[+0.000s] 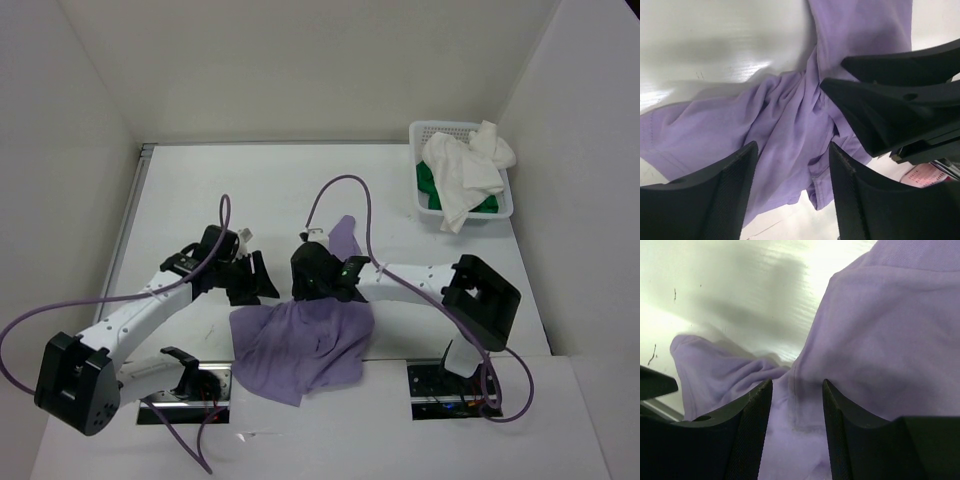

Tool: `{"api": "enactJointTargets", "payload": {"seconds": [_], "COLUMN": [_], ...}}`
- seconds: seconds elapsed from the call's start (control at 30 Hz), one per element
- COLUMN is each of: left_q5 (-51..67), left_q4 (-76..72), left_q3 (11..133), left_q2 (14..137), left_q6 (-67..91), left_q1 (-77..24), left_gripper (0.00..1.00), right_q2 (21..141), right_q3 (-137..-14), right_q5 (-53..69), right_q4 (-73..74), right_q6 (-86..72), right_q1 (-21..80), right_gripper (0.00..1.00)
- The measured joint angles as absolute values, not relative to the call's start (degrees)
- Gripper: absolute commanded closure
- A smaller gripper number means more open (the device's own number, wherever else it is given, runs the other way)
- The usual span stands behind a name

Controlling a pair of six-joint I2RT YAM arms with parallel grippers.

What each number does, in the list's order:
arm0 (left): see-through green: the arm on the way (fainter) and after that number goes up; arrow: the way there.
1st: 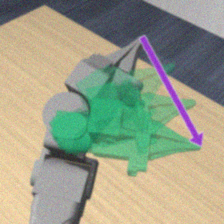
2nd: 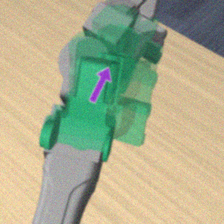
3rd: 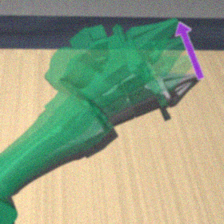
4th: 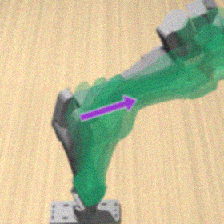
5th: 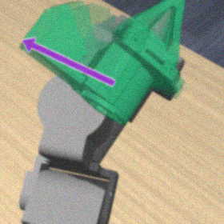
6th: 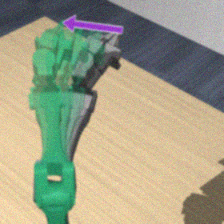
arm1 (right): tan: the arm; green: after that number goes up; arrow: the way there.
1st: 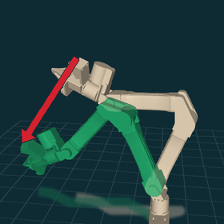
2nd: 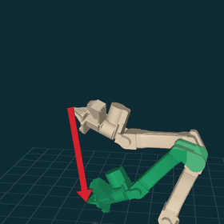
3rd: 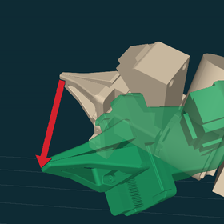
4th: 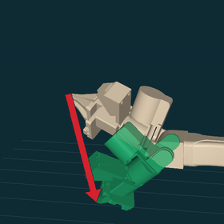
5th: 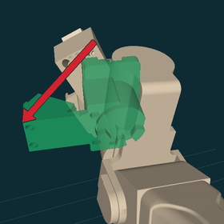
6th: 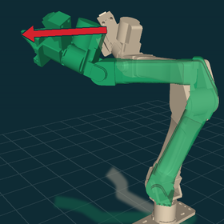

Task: Fold and stack the t-shirts
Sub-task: Flatten out the crumpled T-shirt at the center of the board.

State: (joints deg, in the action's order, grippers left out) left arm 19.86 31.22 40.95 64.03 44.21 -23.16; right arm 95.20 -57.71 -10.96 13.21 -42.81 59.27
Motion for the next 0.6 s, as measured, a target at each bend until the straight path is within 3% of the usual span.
{"api": "enactJointTargets", "payload": {"seconds": [0.33,0.4,0.6], "left_q5": [21.2,21.0,19.9], "left_q4": [29.3,28.7,26.6], "left_q3": [38.3,38.2,38.0], "left_q2": [63.9,64.8,67.6], "left_q6": [45.2,45.3,45.3], "left_q1": [-25.5,-28.4,-32.2], "left_gripper": [0.21,0.21,0.24], "right_q2": [98.4,98.5,97.6], "right_q3": [-57.8,-58.2,-58.6], "right_q5": [-13.8,-14.5,-16.3], "right_q4": [12.8,13.1,14.1], "right_q6": [-44.2,-44.5,-45.1], "right_q1": [59.3,59.3,59.3], "right_gripper": [0.72,0.77,0.81]}}
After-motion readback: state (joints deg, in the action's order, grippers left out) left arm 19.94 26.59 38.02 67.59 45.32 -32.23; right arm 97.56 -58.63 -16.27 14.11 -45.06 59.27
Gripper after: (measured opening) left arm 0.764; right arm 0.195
